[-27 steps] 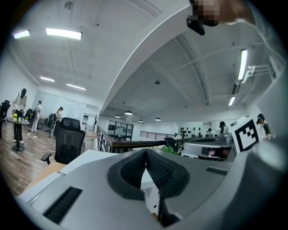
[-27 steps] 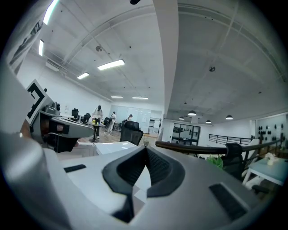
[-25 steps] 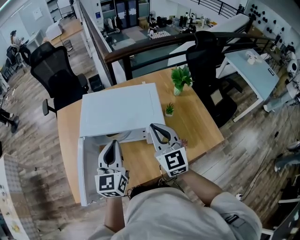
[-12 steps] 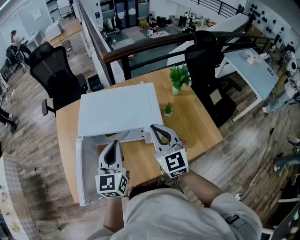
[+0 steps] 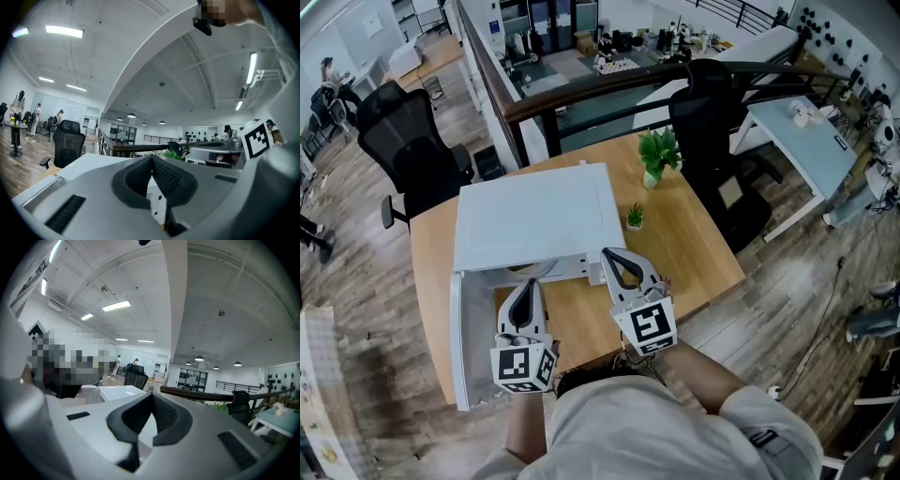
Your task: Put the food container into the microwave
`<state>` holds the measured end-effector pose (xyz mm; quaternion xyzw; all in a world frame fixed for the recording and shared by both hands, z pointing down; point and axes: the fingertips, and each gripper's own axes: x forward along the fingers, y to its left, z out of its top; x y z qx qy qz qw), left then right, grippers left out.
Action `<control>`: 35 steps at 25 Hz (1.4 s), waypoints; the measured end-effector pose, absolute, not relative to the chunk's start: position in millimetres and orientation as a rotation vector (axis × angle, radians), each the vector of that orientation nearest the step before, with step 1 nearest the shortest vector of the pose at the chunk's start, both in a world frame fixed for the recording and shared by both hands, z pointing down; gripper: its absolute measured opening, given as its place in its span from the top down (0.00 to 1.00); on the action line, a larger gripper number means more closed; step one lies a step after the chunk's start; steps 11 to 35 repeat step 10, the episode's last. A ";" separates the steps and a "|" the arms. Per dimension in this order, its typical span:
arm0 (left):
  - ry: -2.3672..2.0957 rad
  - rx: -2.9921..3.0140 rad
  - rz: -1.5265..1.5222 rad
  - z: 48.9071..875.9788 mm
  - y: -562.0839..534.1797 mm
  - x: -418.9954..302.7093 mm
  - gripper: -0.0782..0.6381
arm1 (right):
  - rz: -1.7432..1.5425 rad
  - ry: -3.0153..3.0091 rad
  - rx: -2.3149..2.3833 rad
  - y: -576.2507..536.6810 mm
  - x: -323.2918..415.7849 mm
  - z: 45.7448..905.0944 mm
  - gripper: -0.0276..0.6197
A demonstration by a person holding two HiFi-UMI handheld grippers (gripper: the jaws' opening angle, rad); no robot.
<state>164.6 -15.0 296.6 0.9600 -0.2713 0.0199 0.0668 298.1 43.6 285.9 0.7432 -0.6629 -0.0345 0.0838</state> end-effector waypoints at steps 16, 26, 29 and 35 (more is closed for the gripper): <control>-0.829 2.883 0.065 300.8 -17.6 164.5 0.87 | -0.096 -1.984 2.215 40.9 299.5 289.1 0.95; -0.829 2.883 0.065 300.8 -17.6 164.5 0.87 | -0.096 -1.984 2.215 40.9 299.5 289.1 0.95; -0.829 2.883 0.065 300.8 -17.6 164.5 0.87 | -0.096 -1.984 2.215 40.9 299.5 289.1 0.95; -0.829 2.883 0.065 300.8 -17.6 164.5 0.87 | -0.096 -1.984 2.215 40.9 299.5 289.1 0.95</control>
